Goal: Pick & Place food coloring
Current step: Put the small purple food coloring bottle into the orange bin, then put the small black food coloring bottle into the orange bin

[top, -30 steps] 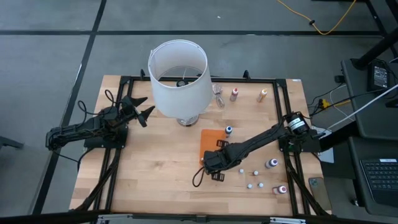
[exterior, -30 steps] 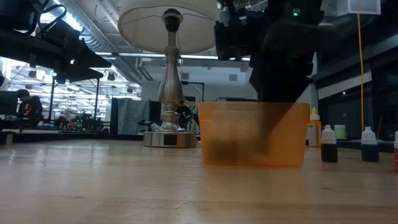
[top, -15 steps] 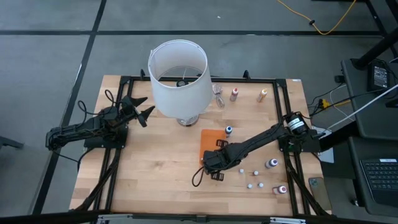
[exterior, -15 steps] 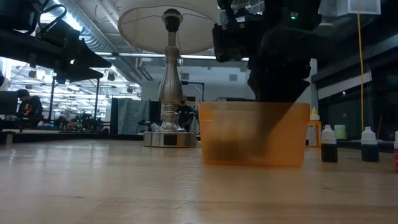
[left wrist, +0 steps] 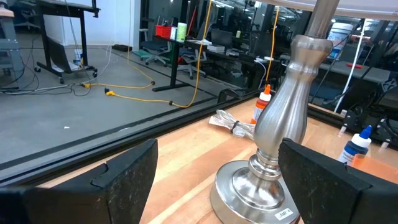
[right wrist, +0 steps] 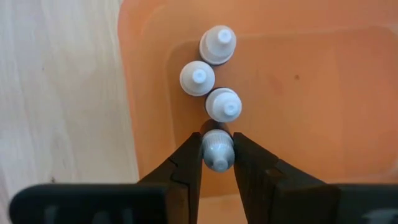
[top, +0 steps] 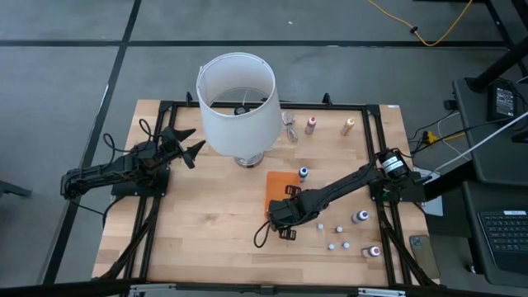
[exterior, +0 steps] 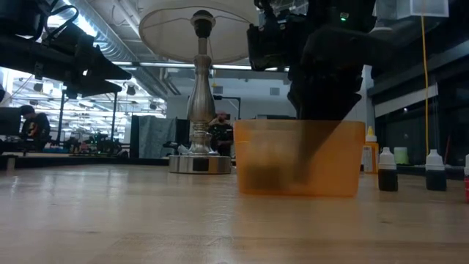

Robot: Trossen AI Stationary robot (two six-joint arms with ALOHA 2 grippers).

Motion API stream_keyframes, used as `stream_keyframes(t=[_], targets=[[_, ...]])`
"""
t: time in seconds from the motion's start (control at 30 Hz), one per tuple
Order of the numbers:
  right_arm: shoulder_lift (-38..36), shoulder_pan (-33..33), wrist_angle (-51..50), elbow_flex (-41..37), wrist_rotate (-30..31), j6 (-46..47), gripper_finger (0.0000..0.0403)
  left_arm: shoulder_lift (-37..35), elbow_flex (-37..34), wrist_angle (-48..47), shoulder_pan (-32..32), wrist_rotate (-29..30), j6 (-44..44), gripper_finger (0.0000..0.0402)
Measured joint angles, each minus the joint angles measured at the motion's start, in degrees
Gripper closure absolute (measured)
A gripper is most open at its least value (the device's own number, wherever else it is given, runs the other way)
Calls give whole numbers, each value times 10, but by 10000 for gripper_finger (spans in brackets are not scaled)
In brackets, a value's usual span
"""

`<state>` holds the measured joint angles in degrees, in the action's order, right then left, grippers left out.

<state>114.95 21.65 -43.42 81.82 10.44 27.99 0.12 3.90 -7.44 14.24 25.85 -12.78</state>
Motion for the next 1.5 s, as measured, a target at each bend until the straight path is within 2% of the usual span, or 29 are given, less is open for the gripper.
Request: stream_keyframes(t=[0.37,0.8,1.1,1.27,1.37,1.5], targets=[[1,-1,0,0,0,0,290,0,0,0,0,0,0,80],[-3,-2,-8,2,0,-13,288,0,0,0,0,0,0,79],[-49,-10,-25,6,1,-13,288,0,0,0,0,0,0,80],[-87,-9,-43,6,14,23,287,0,0,0,0,0,0,80],[-111,-12,-59,6,15,52,274,0,0,0,0,0,0,80],[-137,-13,-93,6,32,100,232,0,0,0,0,0,0,80]])
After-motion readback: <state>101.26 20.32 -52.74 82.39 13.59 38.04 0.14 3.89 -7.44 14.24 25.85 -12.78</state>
